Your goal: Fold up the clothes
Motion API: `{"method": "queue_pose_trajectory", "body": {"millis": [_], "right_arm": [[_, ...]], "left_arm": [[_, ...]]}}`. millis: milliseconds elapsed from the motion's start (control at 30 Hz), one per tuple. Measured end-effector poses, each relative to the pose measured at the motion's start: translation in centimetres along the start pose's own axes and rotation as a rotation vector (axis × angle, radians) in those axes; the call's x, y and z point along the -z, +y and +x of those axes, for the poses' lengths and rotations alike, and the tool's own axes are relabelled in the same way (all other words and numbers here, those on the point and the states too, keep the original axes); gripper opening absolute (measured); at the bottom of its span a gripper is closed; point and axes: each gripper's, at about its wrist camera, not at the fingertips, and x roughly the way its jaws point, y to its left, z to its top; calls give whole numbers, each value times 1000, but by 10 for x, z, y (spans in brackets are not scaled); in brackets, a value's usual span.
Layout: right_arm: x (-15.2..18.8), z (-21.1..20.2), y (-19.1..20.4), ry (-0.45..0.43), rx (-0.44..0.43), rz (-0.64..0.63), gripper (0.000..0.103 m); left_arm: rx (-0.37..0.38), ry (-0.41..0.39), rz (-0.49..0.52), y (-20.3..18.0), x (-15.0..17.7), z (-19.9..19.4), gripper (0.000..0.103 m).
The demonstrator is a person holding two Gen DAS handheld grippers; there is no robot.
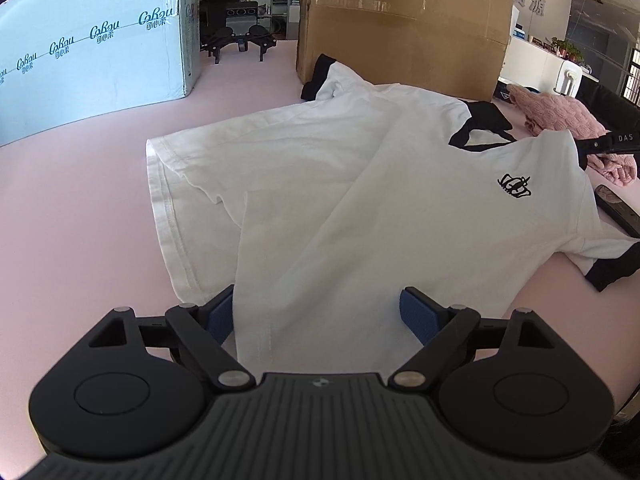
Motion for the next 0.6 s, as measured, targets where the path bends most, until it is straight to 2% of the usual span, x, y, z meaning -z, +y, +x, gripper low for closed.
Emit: {"method": "queue_pose_trajectory", "body": {"millis": [67, 167, 333, 367, 433, 467, 500, 533, 567, 600], "right_arm": [[-12, -5, 6, -46, 62, -49, 6], [-26, -2, 8, -57, 92, -64, 6], [-25, 45, -3, 113, 181, -46, 6], [-22, 56, -8, 155, 187, -37, 6], [-20, 64, -14, 186, 185, -32, 8], [-21, 64, -16, 187, 189, -29, 12], [-26, 61, -17, 182, 202, -30, 29], [-30, 58, -18, 173, 201, -36, 57], [-34, 54, -19, 143, 191, -44, 62], [-39, 51, -17, 112, 182, -61, 63]], "left_arm": [[30, -4, -38, 8, -1, -1, 85], [60, -4, -69, 15, -2, -2, 85], [64, -12, -66, 15, -1, -2, 85], [65, -15, -64, 15, 0, -2, 85], [70, -19, -61, 15, 1, -3, 85], [74, -21, -60, 16, 2, -3, 85], [78, -23, -59, 17, 2, -4, 85], [83, -24, -60, 18, 2, -5, 85], [90, -25, -63, 19, 1, -5, 85], [100, -26, -71, 21, 1, -5, 85]]}}
